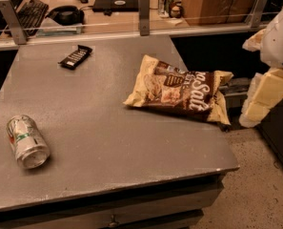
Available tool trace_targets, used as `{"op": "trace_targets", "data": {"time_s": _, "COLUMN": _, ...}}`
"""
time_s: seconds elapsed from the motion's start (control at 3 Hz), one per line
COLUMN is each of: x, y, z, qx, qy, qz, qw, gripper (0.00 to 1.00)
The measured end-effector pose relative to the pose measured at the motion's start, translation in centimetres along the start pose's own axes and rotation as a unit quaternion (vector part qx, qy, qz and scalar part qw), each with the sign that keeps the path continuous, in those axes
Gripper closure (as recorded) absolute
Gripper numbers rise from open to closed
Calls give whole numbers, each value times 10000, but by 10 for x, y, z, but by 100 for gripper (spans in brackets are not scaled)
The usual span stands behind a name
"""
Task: Move brown chip bag near rxbar chocolate
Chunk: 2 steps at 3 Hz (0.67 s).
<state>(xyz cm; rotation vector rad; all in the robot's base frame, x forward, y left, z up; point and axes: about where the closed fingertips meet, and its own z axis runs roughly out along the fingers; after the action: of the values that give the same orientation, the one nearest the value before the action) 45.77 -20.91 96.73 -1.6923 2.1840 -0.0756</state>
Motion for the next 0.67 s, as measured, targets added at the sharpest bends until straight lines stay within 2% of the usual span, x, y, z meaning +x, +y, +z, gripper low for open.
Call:
{"op": "trace_targets", "data": {"time_s": 0.33, "x": -14, "y": -20, "z": 29, "qx": 48, "qy": -349, "qz": 19, "qw": 9994, "gripper": 0}}
{"op": "trace_targets", "data": {"time_s": 0.67, "x": -30, "y": -35, "z": 62, "qx": -74, "qy": -812, "qz": 132, "qw": 9966, "gripper": 0}}
